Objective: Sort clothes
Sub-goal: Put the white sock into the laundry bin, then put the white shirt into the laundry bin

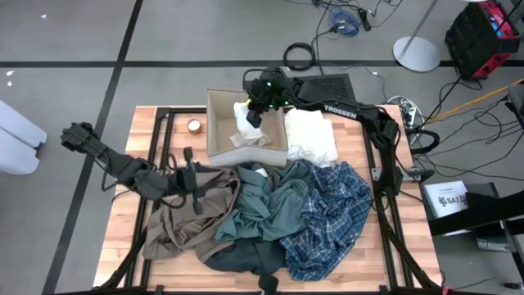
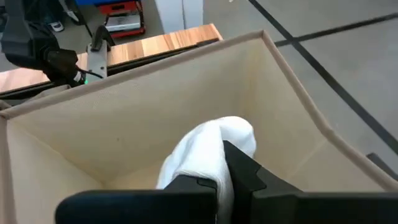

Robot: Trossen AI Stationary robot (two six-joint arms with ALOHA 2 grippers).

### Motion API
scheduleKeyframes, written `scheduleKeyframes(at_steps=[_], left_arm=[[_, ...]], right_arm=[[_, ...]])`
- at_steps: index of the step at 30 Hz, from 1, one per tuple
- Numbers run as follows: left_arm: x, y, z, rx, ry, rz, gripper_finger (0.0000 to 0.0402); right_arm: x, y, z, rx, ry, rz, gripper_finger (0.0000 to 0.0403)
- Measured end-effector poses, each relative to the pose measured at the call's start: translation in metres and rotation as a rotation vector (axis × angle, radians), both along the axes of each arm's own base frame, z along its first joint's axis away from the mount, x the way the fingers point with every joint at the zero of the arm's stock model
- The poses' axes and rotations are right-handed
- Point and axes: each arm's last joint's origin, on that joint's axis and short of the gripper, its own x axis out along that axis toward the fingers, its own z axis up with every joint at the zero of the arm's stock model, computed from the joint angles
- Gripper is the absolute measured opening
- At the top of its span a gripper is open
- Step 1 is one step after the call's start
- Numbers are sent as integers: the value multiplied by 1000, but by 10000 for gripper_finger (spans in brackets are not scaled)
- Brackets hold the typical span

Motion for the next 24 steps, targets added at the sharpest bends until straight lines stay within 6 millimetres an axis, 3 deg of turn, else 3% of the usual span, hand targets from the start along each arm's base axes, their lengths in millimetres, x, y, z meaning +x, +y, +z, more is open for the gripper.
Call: scheduleKeyframes(at_steps=[5,15,20,24], left_arm=[[4,5,1,16,5,-43,132],[13,20,9,30,-59,-61,132],[17,25,14,7,-102,-142,132],[19,30,14,-1,-103,-170,132]], right_arm=[[-3,-2,-1,46,14,-20,35],[-13,2,-14,108,174,-13,164],[-20,15,-19,-57,372,157,209],[-17,35,-14,-264,497,242,218]])
